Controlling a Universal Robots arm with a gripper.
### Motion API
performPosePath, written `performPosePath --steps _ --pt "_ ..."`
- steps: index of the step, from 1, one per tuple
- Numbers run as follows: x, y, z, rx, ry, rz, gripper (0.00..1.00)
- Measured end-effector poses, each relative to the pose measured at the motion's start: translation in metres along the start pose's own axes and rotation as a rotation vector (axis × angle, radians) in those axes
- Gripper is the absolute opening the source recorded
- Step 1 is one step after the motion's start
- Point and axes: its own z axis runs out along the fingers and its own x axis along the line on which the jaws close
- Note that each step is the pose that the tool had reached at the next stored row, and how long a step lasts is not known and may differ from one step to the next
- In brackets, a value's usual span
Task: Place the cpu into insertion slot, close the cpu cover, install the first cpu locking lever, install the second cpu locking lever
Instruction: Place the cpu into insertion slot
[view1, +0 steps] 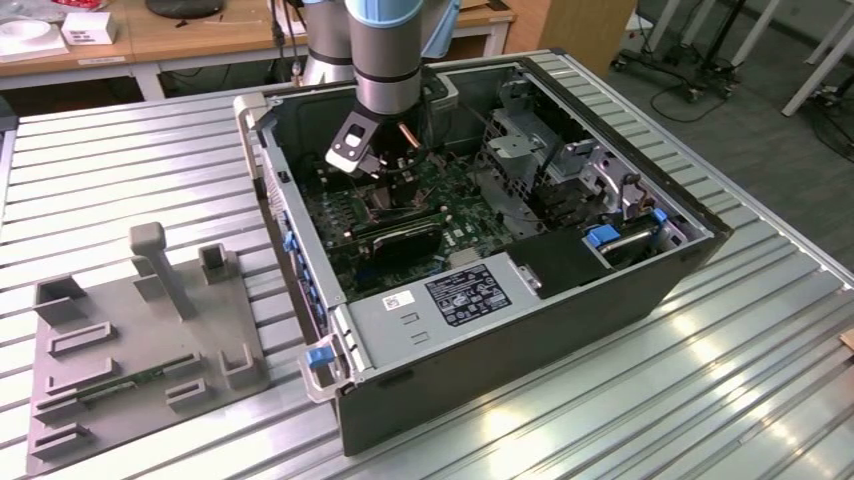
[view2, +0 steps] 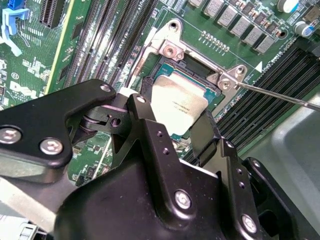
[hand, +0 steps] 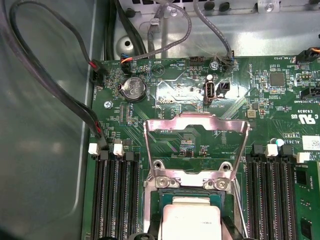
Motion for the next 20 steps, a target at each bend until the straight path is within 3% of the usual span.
performPosePath --steps 13,15,16,20 --pt "0.0001 0.0 0.0005 -0.0006 0.0007 0.0 0.54" --pt "0.0002 0.0001 0.0007 -0.0009 0.0012 0.0 0.55" --pt "0.0002 0.0001 0.0007 -0.0007 0.0011 0.0 0.61" --pt "0.0 0.0 0.0004 -0.0003 0.0004 0.0 0.61"
